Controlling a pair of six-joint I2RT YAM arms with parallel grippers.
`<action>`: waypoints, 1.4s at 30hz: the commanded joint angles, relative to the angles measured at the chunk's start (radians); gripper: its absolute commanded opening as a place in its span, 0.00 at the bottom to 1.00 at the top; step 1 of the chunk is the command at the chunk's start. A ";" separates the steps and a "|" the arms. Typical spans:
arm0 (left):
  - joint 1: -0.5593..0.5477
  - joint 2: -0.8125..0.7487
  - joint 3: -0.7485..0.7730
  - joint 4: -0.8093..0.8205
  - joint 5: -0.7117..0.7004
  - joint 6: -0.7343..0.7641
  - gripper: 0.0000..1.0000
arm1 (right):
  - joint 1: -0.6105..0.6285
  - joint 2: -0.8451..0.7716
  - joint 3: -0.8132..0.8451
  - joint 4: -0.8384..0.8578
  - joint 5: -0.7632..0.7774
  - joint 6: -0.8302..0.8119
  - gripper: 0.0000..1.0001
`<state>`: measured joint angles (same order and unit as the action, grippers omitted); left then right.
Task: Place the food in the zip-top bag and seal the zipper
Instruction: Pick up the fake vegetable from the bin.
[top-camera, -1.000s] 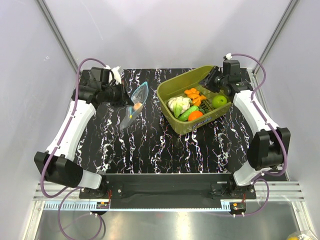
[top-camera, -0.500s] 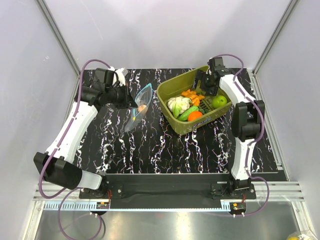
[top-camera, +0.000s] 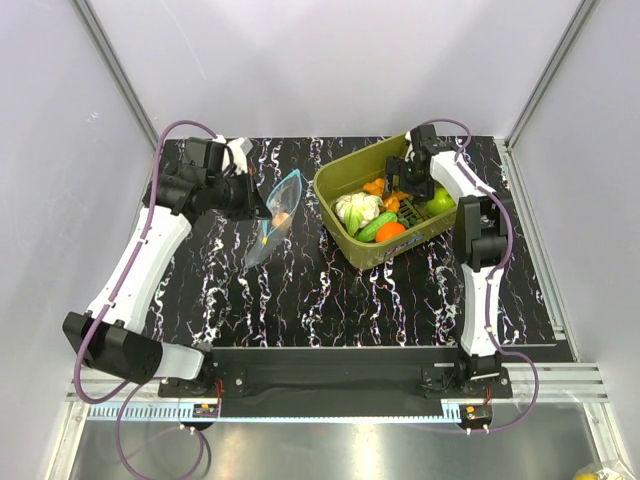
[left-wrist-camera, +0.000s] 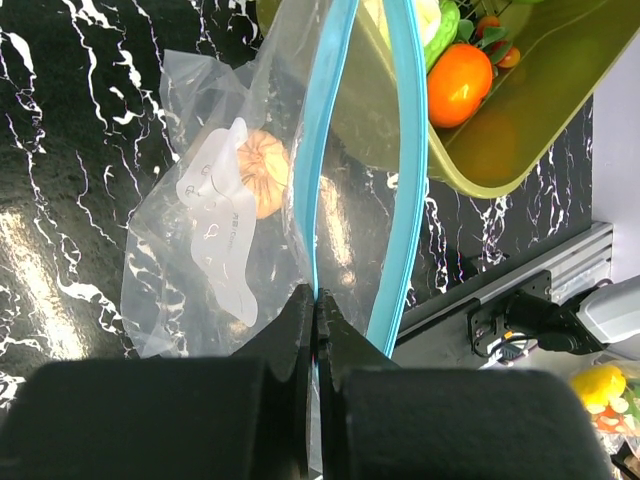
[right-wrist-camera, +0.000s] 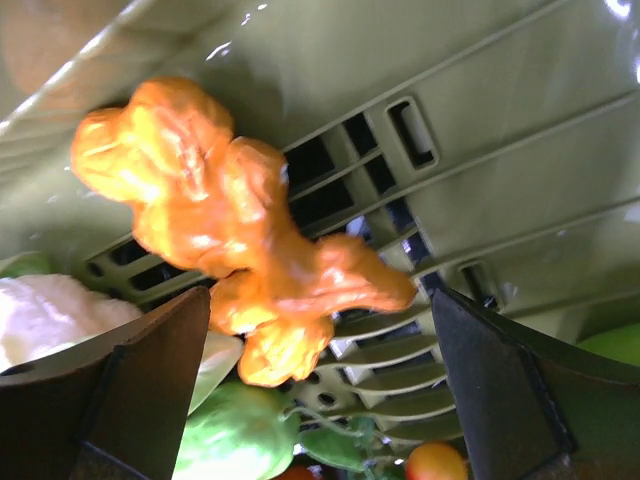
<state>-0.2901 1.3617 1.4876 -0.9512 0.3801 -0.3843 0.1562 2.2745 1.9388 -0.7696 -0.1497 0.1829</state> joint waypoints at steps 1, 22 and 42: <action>-0.004 -0.004 0.065 -0.003 -0.010 0.019 0.00 | -0.003 0.007 0.017 0.027 -0.037 -0.014 0.99; -0.004 0.091 0.152 -0.024 0.013 0.058 0.00 | 0.000 -0.322 -0.279 0.347 -0.267 0.133 0.00; -0.044 0.149 0.197 -0.037 -0.187 0.097 0.00 | 0.016 -0.612 -0.258 0.156 -0.277 0.098 0.00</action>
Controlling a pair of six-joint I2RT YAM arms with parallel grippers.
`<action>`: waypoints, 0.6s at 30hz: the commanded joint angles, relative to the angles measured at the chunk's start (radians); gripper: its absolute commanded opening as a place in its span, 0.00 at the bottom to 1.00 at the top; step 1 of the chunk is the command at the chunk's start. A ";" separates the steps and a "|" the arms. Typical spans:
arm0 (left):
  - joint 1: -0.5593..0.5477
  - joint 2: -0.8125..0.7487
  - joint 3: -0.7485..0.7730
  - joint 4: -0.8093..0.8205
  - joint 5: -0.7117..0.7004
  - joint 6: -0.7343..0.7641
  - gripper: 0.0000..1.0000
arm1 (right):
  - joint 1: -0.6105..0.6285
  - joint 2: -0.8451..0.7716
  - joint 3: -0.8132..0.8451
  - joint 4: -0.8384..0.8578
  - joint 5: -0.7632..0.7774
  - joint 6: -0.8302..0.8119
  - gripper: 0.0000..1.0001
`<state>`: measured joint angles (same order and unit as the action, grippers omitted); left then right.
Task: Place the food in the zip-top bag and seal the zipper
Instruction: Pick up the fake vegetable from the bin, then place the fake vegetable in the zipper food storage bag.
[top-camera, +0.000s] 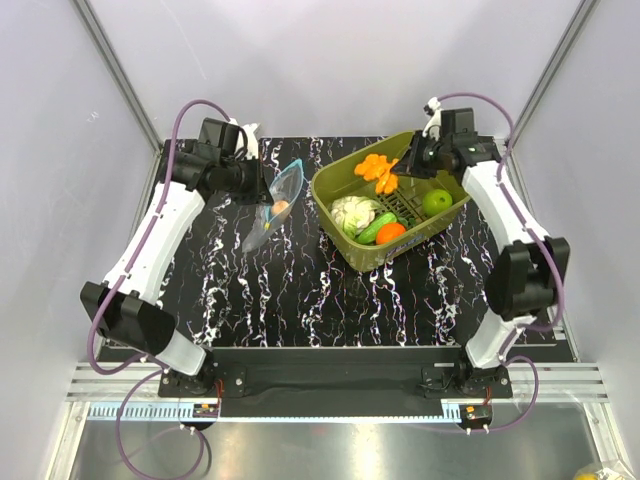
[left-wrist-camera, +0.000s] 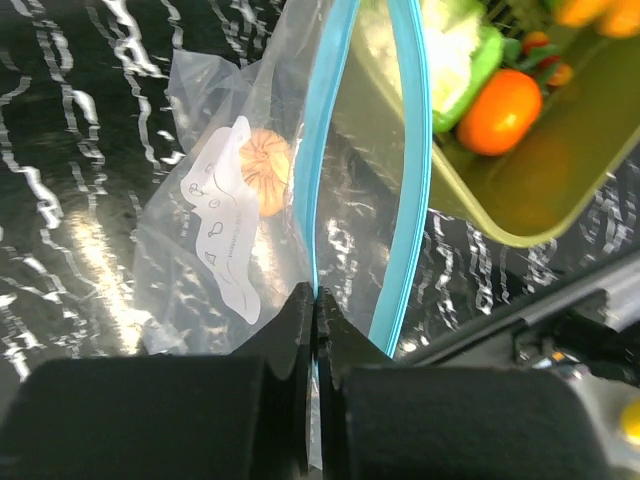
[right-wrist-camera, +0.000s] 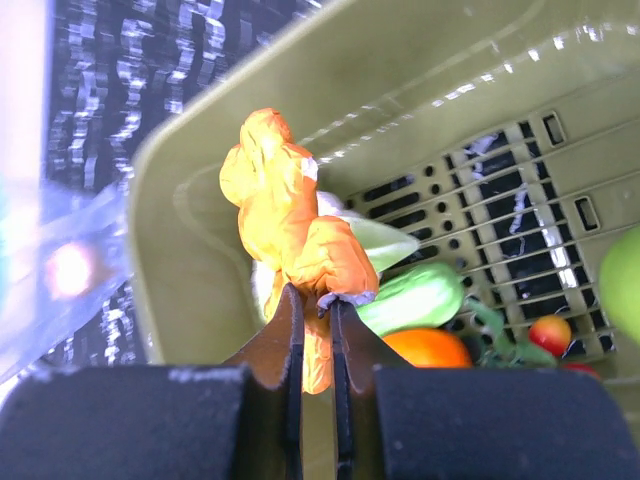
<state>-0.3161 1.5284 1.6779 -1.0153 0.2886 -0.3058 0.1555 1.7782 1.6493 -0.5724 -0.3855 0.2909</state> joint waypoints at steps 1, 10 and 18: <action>-0.024 -0.025 -0.007 0.052 -0.114 0.019 0.00 | 0.019 -0.129 0.029 -0.052 -0.047 -0.006 0.00; -0.161 -0.125 -0.211 0.291 -0.350 -0.001 0.00 | 0.130 -0.257 0.013 -0.155 -0.220 0.021 0.00; -0.255 -0.215 -0.305 0.373 -0.508 -0.010 0.00 | 0.232 -0.246 0.076 -0.213 -0.329 0.113 0.00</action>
<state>-0.5564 1.3815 1.3861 -0.7422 -0.1062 -0.3126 0.3565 1.5349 1.6646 -0.7586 -0.6395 0.3523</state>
